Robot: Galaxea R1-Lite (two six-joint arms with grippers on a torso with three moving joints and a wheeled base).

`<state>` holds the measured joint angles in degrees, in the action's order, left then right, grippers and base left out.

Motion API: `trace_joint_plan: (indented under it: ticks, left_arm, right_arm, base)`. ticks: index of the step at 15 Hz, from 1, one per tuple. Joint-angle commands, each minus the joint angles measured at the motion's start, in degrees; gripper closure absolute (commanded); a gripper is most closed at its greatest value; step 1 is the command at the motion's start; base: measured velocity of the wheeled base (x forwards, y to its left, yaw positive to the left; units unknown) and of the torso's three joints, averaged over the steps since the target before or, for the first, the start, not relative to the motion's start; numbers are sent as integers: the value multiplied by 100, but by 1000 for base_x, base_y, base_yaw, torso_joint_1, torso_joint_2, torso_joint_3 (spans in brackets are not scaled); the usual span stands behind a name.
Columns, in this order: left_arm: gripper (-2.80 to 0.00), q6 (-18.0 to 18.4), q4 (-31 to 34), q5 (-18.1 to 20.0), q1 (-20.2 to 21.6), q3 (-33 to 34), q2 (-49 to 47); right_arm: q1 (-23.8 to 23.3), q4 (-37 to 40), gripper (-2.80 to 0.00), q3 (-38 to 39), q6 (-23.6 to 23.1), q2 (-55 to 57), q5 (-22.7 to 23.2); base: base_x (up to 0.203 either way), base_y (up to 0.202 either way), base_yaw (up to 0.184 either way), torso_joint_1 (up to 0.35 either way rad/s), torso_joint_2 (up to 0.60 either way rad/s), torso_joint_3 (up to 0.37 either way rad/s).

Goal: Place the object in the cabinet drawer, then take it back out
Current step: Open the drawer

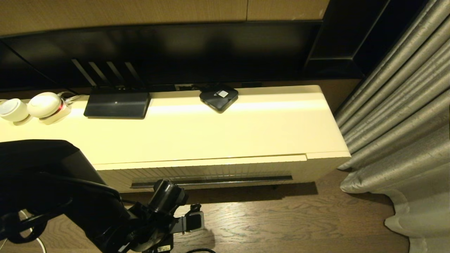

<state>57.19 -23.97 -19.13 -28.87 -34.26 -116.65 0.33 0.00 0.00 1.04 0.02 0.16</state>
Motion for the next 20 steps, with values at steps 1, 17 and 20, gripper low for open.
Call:
trace_joint_plan:
  ticks: [1,17,20]
  left_arm:
    - [-280,51,-20,-12,61,-104,-99]
    - [-280,108,-477,4,274,-677,-789]
    - [-280,157,-482,5,311,-833,-807]
  right_arm:
    - [2,-3,0,0,2,6,1]
    - [2,0,0,0,2,6,1]
    - [2,0,0,0,2,6,1]
  base:
    - [0,0,0,0,0,0]
    - [0,0,0,0,0,0]
    - [0,0,0,0,0,0]
